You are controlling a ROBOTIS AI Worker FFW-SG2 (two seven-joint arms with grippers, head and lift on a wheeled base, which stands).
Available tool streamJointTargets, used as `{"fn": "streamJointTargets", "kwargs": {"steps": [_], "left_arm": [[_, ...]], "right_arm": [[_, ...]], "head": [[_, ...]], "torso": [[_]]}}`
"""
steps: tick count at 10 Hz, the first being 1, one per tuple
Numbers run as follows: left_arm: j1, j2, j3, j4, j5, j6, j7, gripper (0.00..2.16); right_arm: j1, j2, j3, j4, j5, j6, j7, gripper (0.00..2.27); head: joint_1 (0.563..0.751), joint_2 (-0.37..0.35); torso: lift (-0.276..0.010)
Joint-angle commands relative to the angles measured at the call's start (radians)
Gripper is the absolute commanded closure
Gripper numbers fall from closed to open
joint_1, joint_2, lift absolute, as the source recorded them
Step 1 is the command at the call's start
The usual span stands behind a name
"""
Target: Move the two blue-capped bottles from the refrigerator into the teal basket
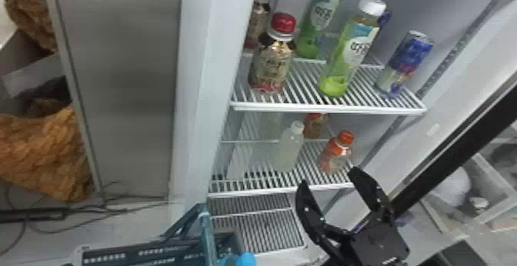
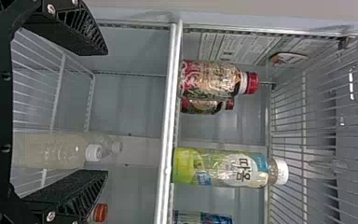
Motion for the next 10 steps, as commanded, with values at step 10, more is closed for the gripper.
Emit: {"fn": "streamJointTargets", "kwargs": {"steps": [10], "left_arm": [[0.004,-0.001,-0.001,0.000,-0.001,0.001,0.000,1.16]], "right_arm": [[0.002,-0.001,-0.002,-0.003,0.000,0.006,0.000,0.11]], "head": [[0.695,-0.350]], "torso": [[-0.165]]}}
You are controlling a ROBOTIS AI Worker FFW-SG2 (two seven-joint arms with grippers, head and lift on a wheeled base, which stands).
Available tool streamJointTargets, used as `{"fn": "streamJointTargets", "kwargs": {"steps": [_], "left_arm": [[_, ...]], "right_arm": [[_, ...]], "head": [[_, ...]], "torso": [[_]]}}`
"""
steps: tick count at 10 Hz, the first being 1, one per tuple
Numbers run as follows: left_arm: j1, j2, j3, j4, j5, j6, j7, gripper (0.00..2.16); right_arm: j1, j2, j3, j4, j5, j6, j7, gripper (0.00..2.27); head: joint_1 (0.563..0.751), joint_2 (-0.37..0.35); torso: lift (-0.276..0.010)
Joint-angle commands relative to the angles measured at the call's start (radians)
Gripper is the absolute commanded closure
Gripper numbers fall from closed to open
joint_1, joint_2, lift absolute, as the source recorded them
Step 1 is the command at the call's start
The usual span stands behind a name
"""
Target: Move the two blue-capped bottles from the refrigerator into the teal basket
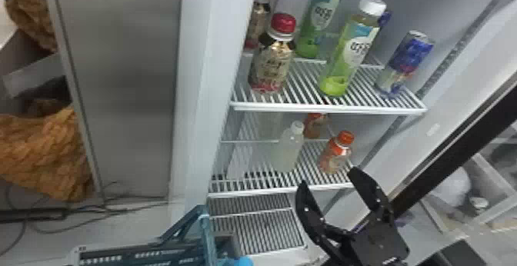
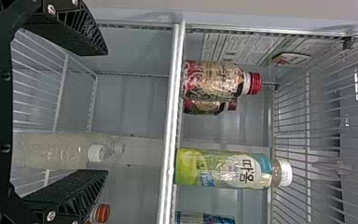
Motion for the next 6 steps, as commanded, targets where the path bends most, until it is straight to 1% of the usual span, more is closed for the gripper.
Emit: {"fn": "streamJointTargets", "kwargs": {"steps": [1,3,6], "left_arm": [[0.000,0.000,0.000,0.000,-0.001,-0.002,-0.002,1.16],[0.000,0.003,-0.002,0.000,-0.001,-0.002,0.000,1.16],[0.003,0.002,0.000,-0.002,-0.001,-0.005,-0.002,1.16]], "right_arm": [[0.001,0.000,0.000,-0.002,0.000,0.000,0.000,0.11],[0.003,0.000,0.000,0.000,0.000,0.000,-0.001,0.11],[0.006,0.000,0.000,-0.005,0.001,0.000,-0.001,0.11]], "head": [[0.695,-0.350],[0.695,-0.350],[0.695,-0.350]], "torso": [[-0.165],[-0.165],[-0.165]]}}
